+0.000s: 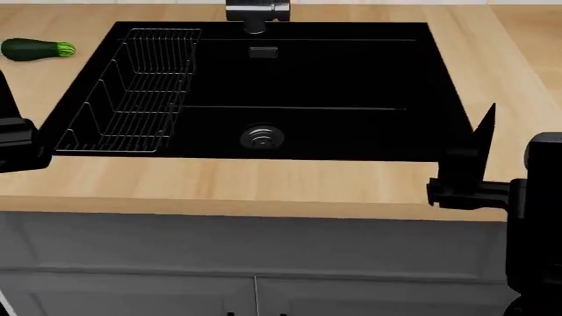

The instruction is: Turn the sink spout to the right.

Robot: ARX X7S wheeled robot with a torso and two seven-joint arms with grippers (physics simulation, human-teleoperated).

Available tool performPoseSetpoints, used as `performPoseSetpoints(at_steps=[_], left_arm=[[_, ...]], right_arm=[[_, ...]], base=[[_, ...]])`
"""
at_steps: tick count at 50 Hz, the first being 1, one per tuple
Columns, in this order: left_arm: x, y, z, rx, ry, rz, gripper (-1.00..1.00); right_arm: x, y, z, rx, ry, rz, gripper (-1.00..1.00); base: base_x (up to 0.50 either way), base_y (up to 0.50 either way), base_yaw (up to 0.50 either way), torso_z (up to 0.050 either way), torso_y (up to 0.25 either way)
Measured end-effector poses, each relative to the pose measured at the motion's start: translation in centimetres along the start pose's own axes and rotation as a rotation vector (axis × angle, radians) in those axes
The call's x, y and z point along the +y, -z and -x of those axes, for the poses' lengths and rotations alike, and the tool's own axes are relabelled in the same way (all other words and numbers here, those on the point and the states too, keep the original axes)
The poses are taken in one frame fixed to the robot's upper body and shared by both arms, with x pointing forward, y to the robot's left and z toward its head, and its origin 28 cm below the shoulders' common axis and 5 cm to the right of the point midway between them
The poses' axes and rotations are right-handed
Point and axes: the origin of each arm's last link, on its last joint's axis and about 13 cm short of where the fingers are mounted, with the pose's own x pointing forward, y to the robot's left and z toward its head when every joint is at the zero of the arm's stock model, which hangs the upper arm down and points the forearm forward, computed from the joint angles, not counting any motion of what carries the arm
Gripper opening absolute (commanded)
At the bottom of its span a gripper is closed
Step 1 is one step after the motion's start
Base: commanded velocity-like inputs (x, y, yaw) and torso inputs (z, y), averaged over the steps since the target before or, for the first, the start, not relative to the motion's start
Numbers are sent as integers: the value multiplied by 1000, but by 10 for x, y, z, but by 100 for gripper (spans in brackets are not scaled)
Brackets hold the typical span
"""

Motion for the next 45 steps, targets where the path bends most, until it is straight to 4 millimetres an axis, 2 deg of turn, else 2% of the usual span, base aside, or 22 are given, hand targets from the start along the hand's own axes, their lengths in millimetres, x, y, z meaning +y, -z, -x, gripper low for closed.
performPoseSetpoints(at_steps=[22,45], left_arm=[[-2,-3,-2,-10,14,-3,100],[-3,-6,-3,-22,29,-3,100]], right_arm=[[1,3,2,7,-20,-8,100],[-1,5,3,12,-15,-14,100]], base=[[187,188,0,0,0],[237,10,0,0,0]])
